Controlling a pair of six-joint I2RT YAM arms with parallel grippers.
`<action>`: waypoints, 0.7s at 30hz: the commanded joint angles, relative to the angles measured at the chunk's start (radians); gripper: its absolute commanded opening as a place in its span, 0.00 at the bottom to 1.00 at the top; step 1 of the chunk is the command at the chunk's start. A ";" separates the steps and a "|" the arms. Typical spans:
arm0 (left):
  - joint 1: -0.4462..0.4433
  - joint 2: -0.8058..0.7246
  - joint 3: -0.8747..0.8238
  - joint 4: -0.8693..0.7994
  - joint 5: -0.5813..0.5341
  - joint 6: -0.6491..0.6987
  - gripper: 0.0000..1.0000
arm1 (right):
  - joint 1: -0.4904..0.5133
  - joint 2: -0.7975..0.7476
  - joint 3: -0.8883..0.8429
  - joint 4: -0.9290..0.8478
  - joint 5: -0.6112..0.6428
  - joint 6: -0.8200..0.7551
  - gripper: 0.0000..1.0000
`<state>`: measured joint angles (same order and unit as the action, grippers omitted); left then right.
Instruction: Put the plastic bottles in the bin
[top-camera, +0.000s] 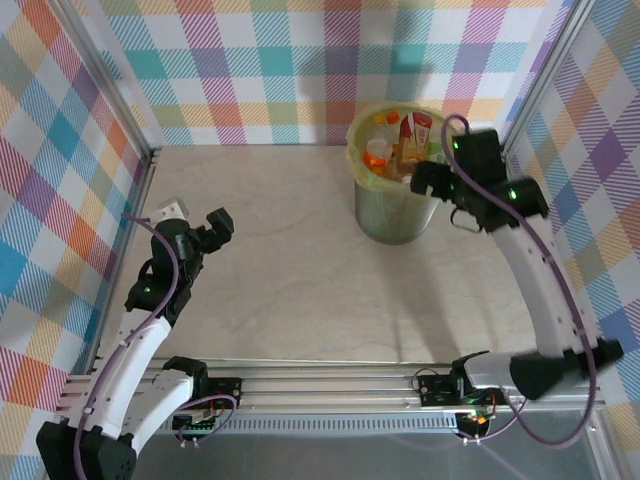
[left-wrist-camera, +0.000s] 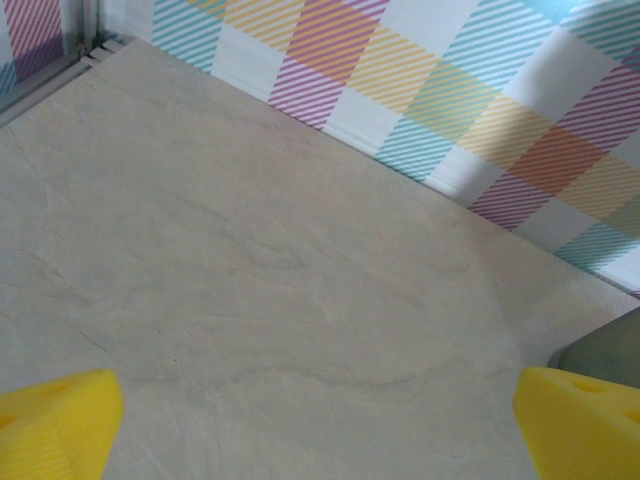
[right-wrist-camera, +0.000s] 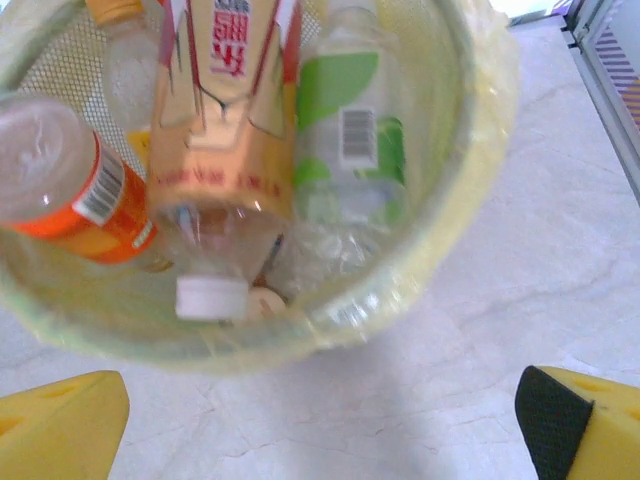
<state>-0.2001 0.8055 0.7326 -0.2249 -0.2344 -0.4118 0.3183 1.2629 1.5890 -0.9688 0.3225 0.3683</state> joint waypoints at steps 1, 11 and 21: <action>0.018 -0.060 -0.032 -0.028 -0.019 0.032 1.00 | 0.003 -0.142 -0.163 0.096 0.013 0.041 1.00; 0.017 -0.203 -0.141 -0.017 -0.064 0.062 1.00 | 0.003 -0.567 -0.665 0.257 0.091 0.093 1.00; 0.017 -0.188 -0.298 0.166 -0.111 0.132 1.00 | 0.001 -0.671 -0.963 0.410 0.303 0.171 1.00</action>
<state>-0.2001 0.6170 0.4759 -0.1684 -0.3103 -0.3332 0.3183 0.6106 0.6701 -0.6590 0.5209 0.4927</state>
